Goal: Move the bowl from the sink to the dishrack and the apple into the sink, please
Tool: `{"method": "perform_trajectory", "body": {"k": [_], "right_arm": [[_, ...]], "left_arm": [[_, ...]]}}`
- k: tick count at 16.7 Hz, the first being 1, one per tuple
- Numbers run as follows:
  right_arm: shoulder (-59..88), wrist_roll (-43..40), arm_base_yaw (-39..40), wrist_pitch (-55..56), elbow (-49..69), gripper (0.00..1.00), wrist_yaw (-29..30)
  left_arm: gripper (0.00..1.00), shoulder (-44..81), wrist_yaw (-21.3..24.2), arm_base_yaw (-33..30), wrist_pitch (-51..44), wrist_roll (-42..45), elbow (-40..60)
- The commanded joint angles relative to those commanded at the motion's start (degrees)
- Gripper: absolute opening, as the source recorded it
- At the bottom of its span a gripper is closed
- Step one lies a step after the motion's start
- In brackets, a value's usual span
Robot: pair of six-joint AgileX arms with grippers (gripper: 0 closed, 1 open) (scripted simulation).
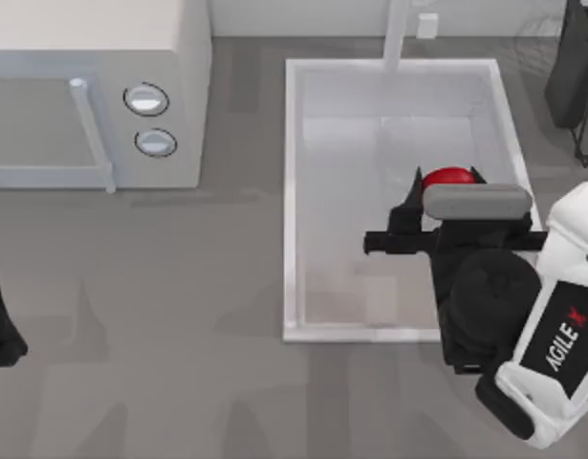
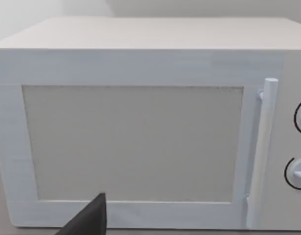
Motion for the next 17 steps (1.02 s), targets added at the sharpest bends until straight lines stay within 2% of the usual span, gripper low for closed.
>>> {"method": "perform_trajectory", "body": {"k": [11, 17], "right_arm": [[0.0, 0.0, 0.0, 0.0, 0.0, 0.98, 0.0], [0.0, 0.0, 0.0, 0.0, 0.0, 1.00, 0.0]], "left_arm": [[1.00, 0.0, 0.0, 0.0, 0.0, 0.0, 0.0], [1.00, 0.0, 0.0, 0.0, 0.0, 0.0, 0.0]]}}
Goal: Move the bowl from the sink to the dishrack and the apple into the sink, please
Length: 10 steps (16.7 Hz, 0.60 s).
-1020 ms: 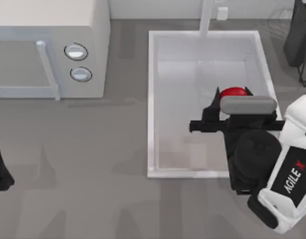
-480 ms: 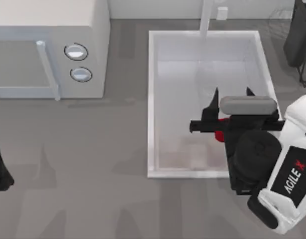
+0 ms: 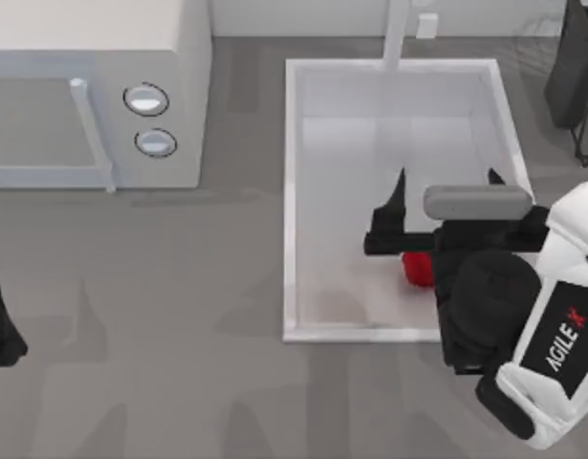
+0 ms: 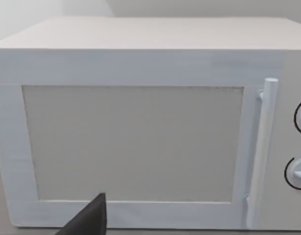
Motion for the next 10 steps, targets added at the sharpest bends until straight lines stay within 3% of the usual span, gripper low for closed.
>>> {"method": "perform_trajectory", "body": {"k": [6, 10], "right_arm": [[-1.8, 0.4, -0.8, -1.4, -0.3, 1.00, -0.1], [-12.6, 2.2, -5.3, -10.1, -2.7, 1.00, -1.5]], "left_arm": [[1.00, 0.0, 0.0, 0.0, 0.0, 0.0, 0.0], [1.00, 0.0, 0.0, 0.0, 0.0, 0.0, 0.0]]}}
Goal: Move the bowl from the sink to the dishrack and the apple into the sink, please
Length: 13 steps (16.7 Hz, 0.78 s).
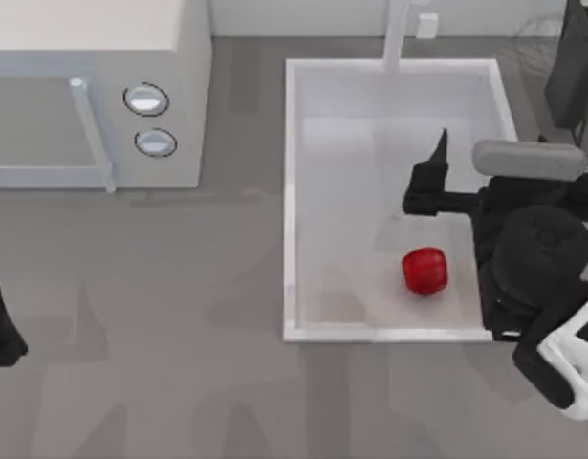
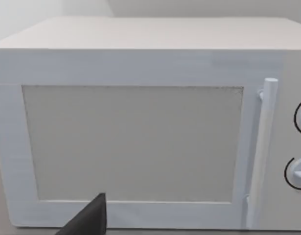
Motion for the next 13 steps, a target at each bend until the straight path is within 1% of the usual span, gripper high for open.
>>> {"method": "perform_trajectory", "body": {"k": [3, 6, 9, 13], "right_arm": [[-14.3, 1.5, -5.2, -10.7, -3.4, 1.00, -2.4], [-32.8, 2.4, -11.1, -24.0, -8.2, 1.00, -6.3], [-53.2, 2.4, -17.1, -38.7, -14.0, 1.00, -11.8], [-79.7, 1.2, -23.9, -57.2, -21.6, 1.00, -20.6]], "left_arm": [[1.00, 0.0, 0.0, 0.0, 0.0, 0.0, 0.0], [1.00, 0.0, 0.0, 0.0, 0.0, 0.0, 0.0], [1.00, 0.0, 0.0, 0.0, 0.0, 0.0, 0.0], [1.00, 0.0, 0.0, 0.0, 0.0, 0.0, 0.0]]}}
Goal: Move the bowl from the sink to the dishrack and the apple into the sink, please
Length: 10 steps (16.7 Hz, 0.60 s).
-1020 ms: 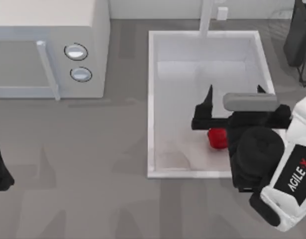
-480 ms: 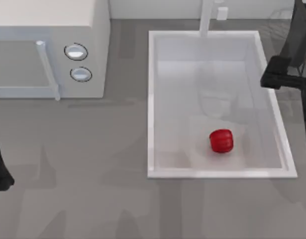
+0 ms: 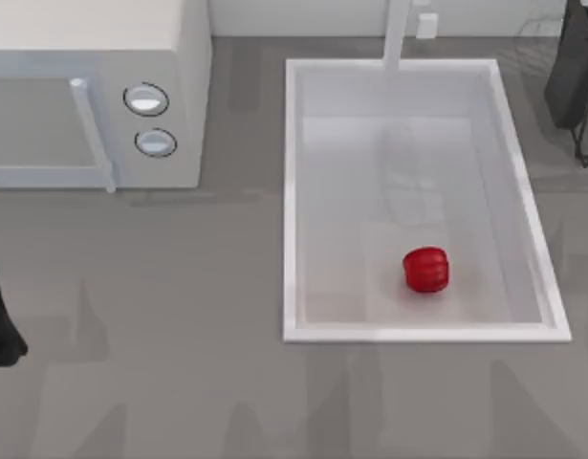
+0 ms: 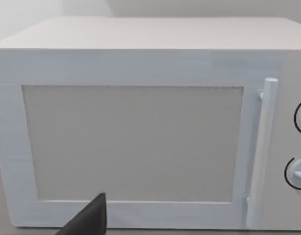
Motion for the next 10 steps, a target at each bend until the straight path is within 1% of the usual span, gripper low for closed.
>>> {"method": "perform_trajectory", "body": {"k": [3, 5, 8, 10], "right_arm": [[-16.6, -1.5, -3.8, -11.2, -4.7, 1.00, -6.8], [-24.9, -2.5, -5.6, -17.1, -7.1, 1.00, -10.9], [-32.9, -3.8, -7.5, -23.1, -9.7, 1.00, -15.5], [-35.2, -4.2, -8.0, -24.9, -10.5, 1.00, -17.0]], "left_arm": [[1.00, 0.0, 0.0, 0.0, 0.0, 0.0, 0.0], [1.00, 0.0, 0.0, 0.0, 0.0, 0.0, 0.0], [1.00, 0.0, 0.0, 0.0, 0.0, 0.0, 0.0], [1.00, 0.0, 0.0, 0.0, 0.0, 0.0, 0.0]]}}
